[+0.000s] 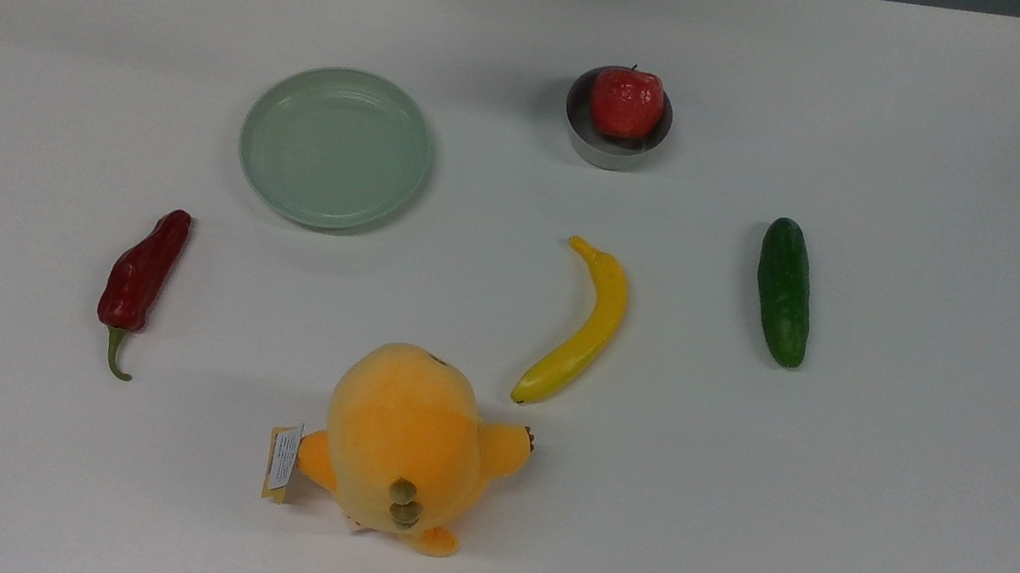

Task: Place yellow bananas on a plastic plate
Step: 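Move the gripper down over the yellow banana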

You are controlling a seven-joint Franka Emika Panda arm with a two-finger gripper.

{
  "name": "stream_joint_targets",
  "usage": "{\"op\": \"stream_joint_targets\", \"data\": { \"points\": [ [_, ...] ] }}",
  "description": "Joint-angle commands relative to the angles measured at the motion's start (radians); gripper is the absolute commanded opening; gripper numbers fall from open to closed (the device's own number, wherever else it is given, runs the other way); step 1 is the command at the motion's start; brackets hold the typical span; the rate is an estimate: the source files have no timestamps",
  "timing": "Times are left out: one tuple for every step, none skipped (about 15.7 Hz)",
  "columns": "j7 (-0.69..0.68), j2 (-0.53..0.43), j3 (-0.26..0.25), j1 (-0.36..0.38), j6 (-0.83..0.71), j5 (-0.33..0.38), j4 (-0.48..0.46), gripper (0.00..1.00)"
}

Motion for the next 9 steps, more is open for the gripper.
{"op": "stream_joint_targets", "data": {
  "points": [
    [-0.062, -0.019, -0.001, -0.002, -0.024, -0.010, -0.006, 1.00],
    [-0.064, -0.021, -0.001, -0.002, -0.022, -0.010, -0.007, 1.00],
    [-0.064, -0.021, -0.003, -0.002, -0.022, -0.008, -0.010, 1.00],
    [-0.064, -0.021, -0.001, -0.004, -0.022, -0.007, -0.010, 1.00],
    [-0.064, -0.021, -0.001, -0.002, -0.022, -0.007, -0.010, 1.00],
    [-0.064, -0.021, -0.001, -0.002, -0.022, -0.007, -0.010, 1.00],
    [-0.064, -0.021, -0.001, -0.002, -0.022, -0.007, -0.010, 1.00],
    [-0.064, -0.021, -0.001, -0.004, -0.022, -0.007, -0.010, 1.00],
    [-0.066, -0.021, -0.001, -0.002, -0.021, -0.007, -0.012, 1.00]
  ]
}}
